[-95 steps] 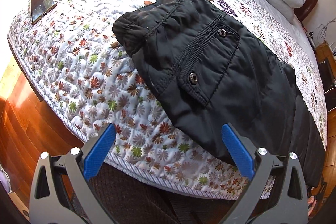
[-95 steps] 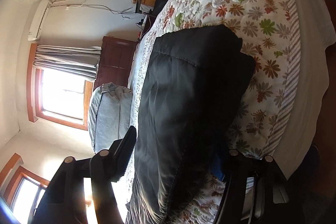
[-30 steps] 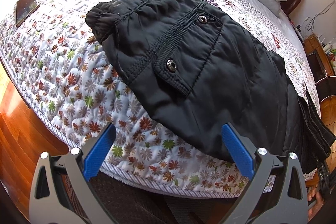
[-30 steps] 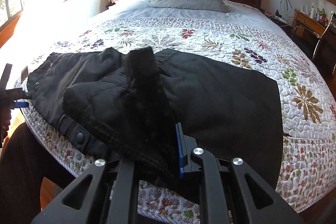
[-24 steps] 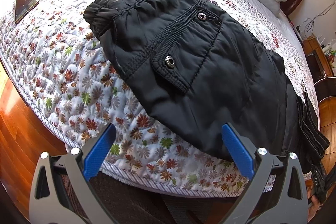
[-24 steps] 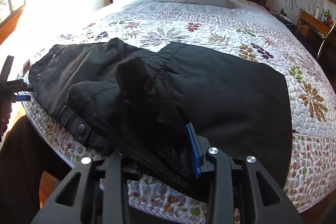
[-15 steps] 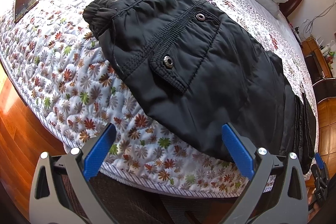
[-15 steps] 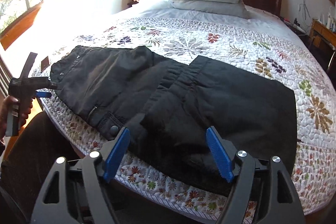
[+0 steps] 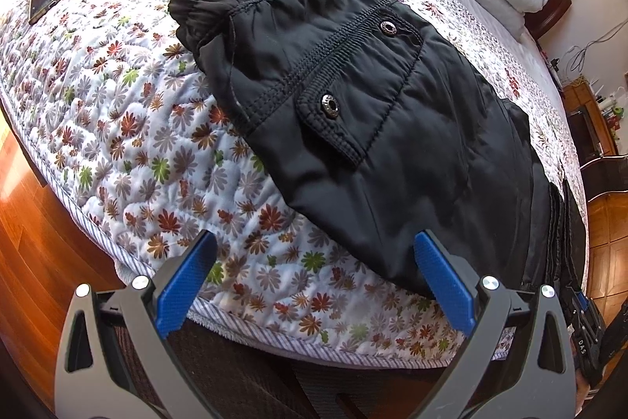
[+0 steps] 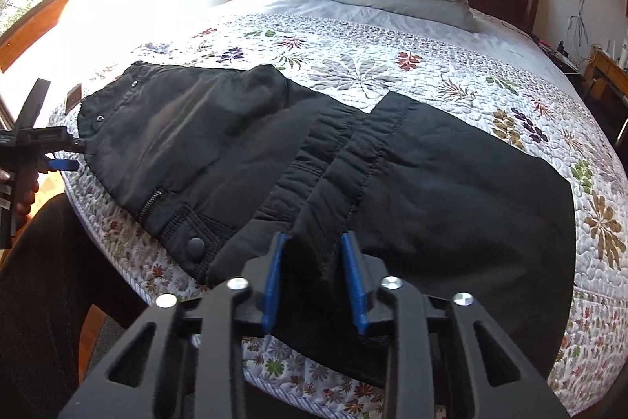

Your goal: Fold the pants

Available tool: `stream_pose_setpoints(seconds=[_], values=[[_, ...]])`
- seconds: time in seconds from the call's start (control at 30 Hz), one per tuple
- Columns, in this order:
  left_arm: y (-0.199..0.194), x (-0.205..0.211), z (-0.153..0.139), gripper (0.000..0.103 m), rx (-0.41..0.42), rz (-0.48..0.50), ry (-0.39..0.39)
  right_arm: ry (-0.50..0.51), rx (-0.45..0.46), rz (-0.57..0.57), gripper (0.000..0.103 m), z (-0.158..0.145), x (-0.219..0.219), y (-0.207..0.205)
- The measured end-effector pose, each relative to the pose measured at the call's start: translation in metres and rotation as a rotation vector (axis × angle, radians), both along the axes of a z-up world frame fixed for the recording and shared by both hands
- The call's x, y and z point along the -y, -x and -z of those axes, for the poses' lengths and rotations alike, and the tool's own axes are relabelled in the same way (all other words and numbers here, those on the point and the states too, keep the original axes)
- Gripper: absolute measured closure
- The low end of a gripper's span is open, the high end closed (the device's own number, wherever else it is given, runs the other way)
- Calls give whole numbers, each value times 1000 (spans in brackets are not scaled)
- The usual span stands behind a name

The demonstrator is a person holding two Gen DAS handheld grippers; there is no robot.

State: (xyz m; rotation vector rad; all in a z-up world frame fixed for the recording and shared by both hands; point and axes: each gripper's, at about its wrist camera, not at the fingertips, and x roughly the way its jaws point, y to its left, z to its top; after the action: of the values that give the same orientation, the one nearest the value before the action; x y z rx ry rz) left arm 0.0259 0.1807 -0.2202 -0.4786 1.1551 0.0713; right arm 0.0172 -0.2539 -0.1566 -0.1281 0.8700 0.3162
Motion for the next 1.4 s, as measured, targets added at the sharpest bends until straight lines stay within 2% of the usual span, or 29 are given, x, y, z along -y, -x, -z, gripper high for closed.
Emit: stream_pose_setpoints(seconds=[0.2, 0.37, 0.43, 0.53, 0.57, 0.63, 0.73, 0.9, 0.97, 1.03, 1.07, 1.23, 1.3, 1.4], values=[[1, -11, 2, 3, 2, -24, 26, -78, 0, -34, 87, -14, -1, 3], [6, -23, 7, 3, 2, -64, 69, -37, -57, -52, 85, 8, -10, -1], [9, -30, 7, 3, 7, -78, 88, -60, -86, -59, 59, 11, -11, -1], [14, -48, 6, 3, 34, -124, 130, -51, -69, -69, 58, 5, -12, 4], [17, -55, 6, 3, 51, -149, 160, -57, -71, -69, 57, 3, -11, 5], [20, -69, 10, 3, 88, -196, 242, -89, -65, -50, 50, -5, -4, 7], [19, -89, 18, 3, 112, -255, 359, -149, -60, -21, 48, -17, 9, 6], [18, -116, 33, 3, 149, -335, 525, -158, -51, 31, 44, -27, 23, 1], [27, -123, 34, 3, 194, -381, 602, -149, -56, 40, 44, -26, 25, -1], [33, -129, 35, 3, 274, -346, 731, -141, -58, 44, 44, -25, 25, -2], [34, -131, 36, 3, 286, -344, 773, -142, -62, 45, 44, -24, 24, -3], [36, -139, 54, 3, 289, -375, 839, -131, -70, 40, 44, -21, 17, -4], [36, -141, 59, 3, 318, -375, 883, -118, -74, 29, 44, -20, 13, -4], [32, -141, 66, 3, 341, -358, 908, -108, -79, 23, 44, -19, 10, -5]])
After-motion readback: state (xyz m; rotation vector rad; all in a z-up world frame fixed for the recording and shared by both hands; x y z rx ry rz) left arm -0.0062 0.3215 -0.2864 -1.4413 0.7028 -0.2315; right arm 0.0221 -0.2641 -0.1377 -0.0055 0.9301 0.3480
